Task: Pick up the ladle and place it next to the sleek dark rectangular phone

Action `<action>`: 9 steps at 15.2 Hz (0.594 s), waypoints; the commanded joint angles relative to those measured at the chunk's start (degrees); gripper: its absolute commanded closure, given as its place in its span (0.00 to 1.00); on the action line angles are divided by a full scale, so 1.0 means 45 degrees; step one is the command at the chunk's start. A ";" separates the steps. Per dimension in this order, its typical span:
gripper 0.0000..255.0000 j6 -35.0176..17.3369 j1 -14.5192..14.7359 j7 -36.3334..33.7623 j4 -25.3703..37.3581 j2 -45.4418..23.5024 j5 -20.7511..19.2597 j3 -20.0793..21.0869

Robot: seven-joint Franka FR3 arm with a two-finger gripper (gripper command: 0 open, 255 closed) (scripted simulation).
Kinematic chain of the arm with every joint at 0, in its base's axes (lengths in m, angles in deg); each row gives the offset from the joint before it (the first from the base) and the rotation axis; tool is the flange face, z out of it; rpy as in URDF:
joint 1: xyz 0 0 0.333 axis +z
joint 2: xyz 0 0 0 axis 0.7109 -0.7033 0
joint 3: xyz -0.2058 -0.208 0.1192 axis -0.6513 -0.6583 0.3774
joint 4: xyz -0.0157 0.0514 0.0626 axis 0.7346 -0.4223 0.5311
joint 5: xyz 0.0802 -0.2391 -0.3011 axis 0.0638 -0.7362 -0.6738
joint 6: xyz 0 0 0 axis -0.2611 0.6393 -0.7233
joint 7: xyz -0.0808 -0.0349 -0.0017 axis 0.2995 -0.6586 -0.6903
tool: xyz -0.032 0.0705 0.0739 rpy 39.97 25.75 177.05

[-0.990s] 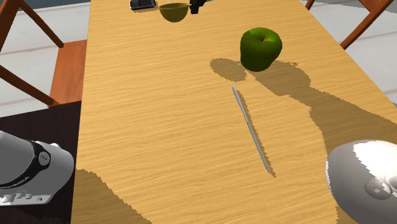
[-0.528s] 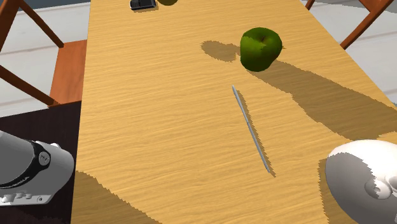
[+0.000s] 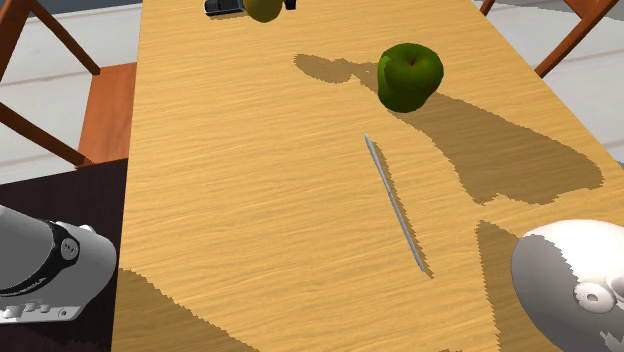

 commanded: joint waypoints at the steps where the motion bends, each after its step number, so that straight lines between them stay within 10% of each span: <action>1: 1.00 -0.0294 0.0001 0.0051 -0.0142 -0.0147 0.0003 -0.0006; 9: 1.00 -0.1414 0.0026 0.0225 -0.0725 -0.0699 0.0027 -0.0012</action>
